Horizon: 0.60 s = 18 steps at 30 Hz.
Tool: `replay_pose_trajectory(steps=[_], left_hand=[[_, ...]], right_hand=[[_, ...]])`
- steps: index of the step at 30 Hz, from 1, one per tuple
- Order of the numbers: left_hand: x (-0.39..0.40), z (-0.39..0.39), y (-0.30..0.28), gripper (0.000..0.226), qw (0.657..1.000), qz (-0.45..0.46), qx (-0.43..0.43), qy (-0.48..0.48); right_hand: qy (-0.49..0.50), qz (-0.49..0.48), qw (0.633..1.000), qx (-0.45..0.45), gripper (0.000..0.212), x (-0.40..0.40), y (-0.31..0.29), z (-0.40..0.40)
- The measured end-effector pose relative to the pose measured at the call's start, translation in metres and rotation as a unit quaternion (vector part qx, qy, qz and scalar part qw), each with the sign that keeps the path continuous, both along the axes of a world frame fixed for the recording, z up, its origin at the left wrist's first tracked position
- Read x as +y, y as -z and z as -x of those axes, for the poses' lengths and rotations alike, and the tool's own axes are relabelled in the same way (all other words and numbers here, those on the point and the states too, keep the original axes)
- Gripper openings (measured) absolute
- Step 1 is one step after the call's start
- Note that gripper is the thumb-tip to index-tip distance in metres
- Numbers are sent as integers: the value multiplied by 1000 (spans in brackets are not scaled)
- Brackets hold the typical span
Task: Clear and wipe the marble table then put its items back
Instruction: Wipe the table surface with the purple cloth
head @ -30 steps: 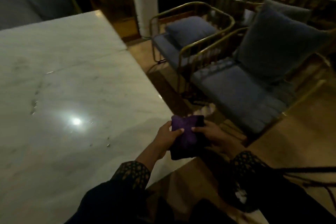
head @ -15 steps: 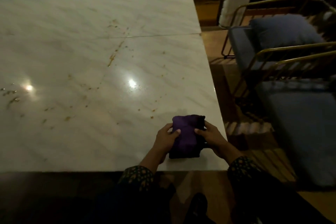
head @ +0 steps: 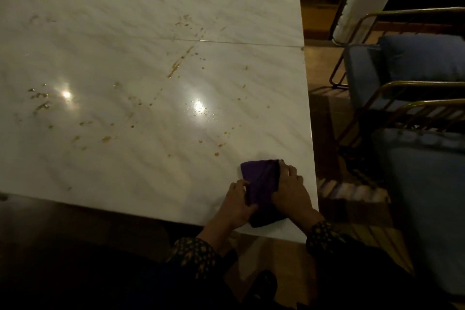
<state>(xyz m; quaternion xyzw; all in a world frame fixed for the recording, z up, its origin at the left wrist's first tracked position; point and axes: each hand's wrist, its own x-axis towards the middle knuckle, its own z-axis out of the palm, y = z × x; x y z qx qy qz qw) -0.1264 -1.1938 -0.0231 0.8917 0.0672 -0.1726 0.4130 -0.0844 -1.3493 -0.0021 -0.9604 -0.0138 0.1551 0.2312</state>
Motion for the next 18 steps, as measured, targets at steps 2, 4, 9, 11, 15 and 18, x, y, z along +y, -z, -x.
replay_pose_trajectory(steps=[2,4,9,11,15,18], left_hand=[[6,5,1,49,996,-59,-62,-11],[19,9,4,44,984,-144,-99,-45],[73,19,12,58,954,-240,-147,-107],[100,16,20,64,938,-294,-153,-106],[126,12,31,71,935,-311,-110,-131],[125,19,43,70,933,-311,-114,-140]], right_hand=[[-107,53,989,-89,78,5,6,0],[-198,71,972,-105,73,10,14,-2],[-263,134,952,-83,71,25,45,5],[-273,125,950,-82,76,26,53,4],[-230,84,966,-87,83,23,55,-12],[-222,105,964,-98,77,25,58,-16]])
